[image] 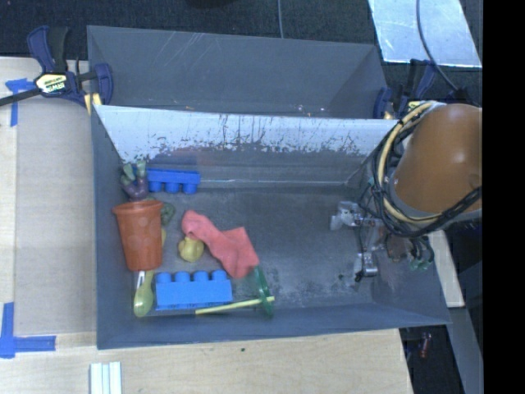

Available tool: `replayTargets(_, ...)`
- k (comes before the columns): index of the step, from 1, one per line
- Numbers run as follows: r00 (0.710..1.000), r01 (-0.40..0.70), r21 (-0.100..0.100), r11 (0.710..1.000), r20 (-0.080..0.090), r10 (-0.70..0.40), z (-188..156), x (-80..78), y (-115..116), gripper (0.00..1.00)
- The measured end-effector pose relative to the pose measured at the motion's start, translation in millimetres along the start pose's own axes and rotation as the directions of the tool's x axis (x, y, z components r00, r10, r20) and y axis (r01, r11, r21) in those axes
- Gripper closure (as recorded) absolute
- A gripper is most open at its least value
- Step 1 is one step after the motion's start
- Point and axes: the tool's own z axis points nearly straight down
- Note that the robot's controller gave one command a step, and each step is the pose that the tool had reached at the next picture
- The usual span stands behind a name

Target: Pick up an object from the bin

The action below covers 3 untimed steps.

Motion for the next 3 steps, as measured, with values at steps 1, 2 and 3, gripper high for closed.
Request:
replayTargets(1, 1.000, 0.003, 0.001, 1.000, 0.009, -0.003, -4.3, -1.9, 0.3, 0.00)
replayTargets(2, 1.000, 0.003, 0.003, 1.000, 0.020, -0.004, 50.8, -70.1, -23.2, 0.00)
replayTargets(3, 1.000, -0.004, 0.001, 1.000, 0.012, 0.004, 51.9, -57.0, 41.9, 0.00)
